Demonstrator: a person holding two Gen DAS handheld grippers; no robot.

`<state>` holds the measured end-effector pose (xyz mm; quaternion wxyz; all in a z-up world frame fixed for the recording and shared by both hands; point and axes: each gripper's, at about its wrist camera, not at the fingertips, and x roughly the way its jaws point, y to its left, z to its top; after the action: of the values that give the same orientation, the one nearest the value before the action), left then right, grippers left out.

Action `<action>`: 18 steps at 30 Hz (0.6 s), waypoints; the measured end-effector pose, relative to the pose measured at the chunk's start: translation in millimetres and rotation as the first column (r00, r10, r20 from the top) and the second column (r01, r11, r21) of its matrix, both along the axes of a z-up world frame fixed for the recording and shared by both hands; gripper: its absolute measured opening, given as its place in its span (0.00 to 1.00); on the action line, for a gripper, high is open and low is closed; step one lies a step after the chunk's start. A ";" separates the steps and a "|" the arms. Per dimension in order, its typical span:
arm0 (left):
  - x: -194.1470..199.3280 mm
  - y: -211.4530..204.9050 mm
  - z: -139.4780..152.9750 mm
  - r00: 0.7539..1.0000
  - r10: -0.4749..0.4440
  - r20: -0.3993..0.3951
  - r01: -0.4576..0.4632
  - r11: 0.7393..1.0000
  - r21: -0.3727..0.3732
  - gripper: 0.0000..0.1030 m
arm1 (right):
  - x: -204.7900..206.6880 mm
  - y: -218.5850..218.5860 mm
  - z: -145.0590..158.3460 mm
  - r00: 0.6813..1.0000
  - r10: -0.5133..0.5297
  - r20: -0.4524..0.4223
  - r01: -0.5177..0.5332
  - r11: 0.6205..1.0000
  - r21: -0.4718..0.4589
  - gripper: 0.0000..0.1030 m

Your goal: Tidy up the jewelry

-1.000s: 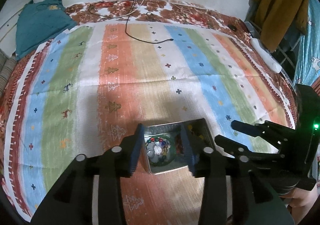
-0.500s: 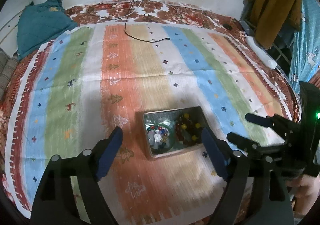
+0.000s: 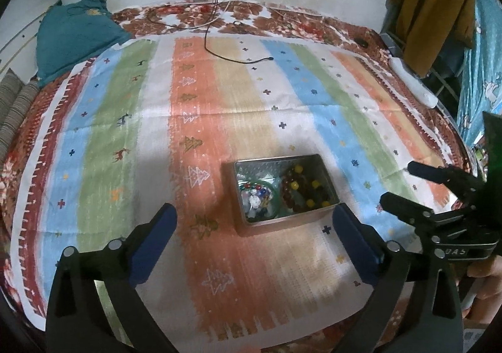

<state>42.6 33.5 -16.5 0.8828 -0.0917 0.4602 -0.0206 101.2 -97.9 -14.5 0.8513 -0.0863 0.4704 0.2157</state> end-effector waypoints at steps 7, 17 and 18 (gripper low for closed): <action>-6.7 -6.3 0.0 1.000 -0.006 0.019 0.005 0.999 0.046 0.95 | -10.3 -1.8 2.7 0.999 0.021 0.025 -0.021 1.000 -0.001 0.93; -13.2 -11.6 3.6 0.998 -0.020 0.057 0.016 0.997 0.069 0.95 | -17.7 -10.7 5.5 0.999 0.031 0.043 -0.032 0.999 0.027 0.94; -13.4 -12.1 3.9 0.998 -0.019 0.060 0.014 0.997 0.071 0.95 | -18.9 -10.7 6.4 0.998 0.034 0.047 -0.035 0.999 0.030 0.94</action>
<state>29.2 21.4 -12.6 0.8988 -0.0562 0.4344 -0.0145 82.3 -108.6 -8.1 0.8594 -0.0864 0.4456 0.2354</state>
